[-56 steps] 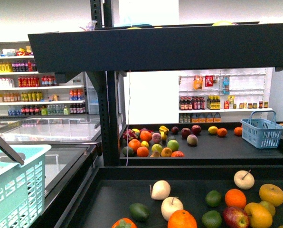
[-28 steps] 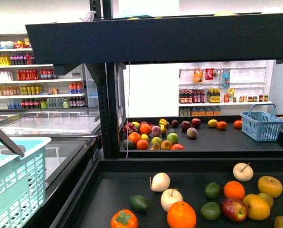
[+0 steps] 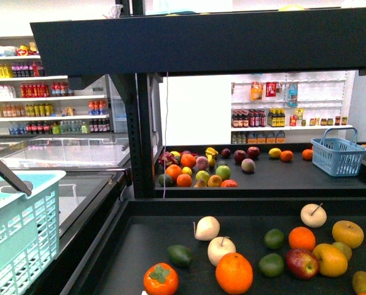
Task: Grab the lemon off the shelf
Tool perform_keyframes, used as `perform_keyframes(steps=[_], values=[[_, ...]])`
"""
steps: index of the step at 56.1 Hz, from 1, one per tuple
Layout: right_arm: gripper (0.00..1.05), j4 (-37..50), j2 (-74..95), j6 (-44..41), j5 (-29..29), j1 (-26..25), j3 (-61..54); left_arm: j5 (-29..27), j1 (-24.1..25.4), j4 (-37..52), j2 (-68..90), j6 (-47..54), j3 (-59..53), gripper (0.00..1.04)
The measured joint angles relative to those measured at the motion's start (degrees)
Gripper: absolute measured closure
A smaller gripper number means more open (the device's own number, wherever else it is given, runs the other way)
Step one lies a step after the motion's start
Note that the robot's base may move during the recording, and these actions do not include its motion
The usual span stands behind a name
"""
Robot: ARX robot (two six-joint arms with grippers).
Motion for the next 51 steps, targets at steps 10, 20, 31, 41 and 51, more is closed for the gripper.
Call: perform_keyframes(steps=[10,20,31,41,51], values=[[0.07,0.0,0.0,0.0,0.0,0.0,0.0,-1.4,-1.0,0.5,1.2,0.1,1.2,0.08],[0.07,0.0,0.0,0.0,0.0,0.0,0.0,-3.1,-0.8,-0.5,1.5,0.5,1.2,0.35],[0.07,0.0,0.0,0.0,0.0,0.0,0.0,-3.7,-0.6,-2.3,1.0,2.2,0.5,0.71],[0.07,0.0,0.0,0.0,0.0,0.0,0.0,-2.9,-1.2,-5.3,-2.6,3.9,-2.2,0.88],[0.07,0.0,0.0,0.0,0.0,0.0,0.0,-0.9,-2.9,-8.3,-7.2,11.8,-4.8,0.90]])
